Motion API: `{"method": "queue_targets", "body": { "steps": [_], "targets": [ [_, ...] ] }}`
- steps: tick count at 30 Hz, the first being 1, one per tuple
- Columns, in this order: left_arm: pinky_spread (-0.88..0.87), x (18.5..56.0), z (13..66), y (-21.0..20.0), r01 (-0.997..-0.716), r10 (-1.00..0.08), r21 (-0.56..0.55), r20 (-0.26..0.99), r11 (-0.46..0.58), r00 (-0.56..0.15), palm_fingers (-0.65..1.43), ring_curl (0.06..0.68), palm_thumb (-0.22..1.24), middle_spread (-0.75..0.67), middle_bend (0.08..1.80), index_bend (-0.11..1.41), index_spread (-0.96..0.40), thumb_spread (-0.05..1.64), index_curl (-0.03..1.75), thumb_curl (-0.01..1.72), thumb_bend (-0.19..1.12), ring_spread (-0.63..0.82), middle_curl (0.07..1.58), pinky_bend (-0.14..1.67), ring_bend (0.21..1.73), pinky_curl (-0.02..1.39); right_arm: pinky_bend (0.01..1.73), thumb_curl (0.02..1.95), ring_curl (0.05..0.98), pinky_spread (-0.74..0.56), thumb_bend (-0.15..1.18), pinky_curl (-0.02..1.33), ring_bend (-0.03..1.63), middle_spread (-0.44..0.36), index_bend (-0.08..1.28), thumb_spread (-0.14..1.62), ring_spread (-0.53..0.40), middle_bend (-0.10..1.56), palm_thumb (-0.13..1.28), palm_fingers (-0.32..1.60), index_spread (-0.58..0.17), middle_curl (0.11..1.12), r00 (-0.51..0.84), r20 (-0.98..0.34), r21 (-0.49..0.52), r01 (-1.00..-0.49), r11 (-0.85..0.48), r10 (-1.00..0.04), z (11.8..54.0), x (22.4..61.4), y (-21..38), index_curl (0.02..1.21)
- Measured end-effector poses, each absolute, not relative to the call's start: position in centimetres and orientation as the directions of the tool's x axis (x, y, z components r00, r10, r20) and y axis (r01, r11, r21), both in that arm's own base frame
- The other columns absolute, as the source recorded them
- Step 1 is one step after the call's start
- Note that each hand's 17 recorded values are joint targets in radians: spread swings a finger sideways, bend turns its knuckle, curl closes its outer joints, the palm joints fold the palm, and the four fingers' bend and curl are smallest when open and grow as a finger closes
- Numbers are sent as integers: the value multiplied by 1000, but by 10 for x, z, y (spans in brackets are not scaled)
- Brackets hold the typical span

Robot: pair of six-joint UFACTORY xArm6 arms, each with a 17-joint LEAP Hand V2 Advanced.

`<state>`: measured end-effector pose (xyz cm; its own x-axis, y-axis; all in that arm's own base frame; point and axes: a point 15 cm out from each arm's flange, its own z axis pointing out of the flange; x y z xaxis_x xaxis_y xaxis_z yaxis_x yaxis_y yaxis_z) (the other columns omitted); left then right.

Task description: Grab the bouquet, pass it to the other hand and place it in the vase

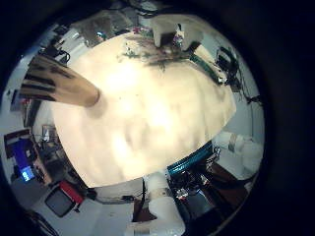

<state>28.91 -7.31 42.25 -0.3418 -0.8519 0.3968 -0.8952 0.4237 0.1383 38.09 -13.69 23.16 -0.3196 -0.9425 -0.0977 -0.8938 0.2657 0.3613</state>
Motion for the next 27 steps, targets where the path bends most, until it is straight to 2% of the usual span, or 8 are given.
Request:
{"method": "queue_targets", "body": {
  "steps": [5,27],
  "targets": [
    [571,290,421,-71,-898,-855,144,398,416,-332,94,204,268,422,191,171,283,818,323,323,-35,590,307,226,459,315,484,346,255,383,-25,315,474,65,150,978,171,240,666,182,-231,350,-341,-92,338,-894,293,-935,208,372,-143,245],
    [572,291,419,-69,-900,-857,150,400,410,-324,94,205,269,422,191,171,283,825,323,326,-35,590,307,224,458,318,416,363,231,292,-25,272,514,33,163,961,72,302,710,265,-218,358,-311,-95,346,-901,261,-946,199,376,-130,271]
  ]
}}
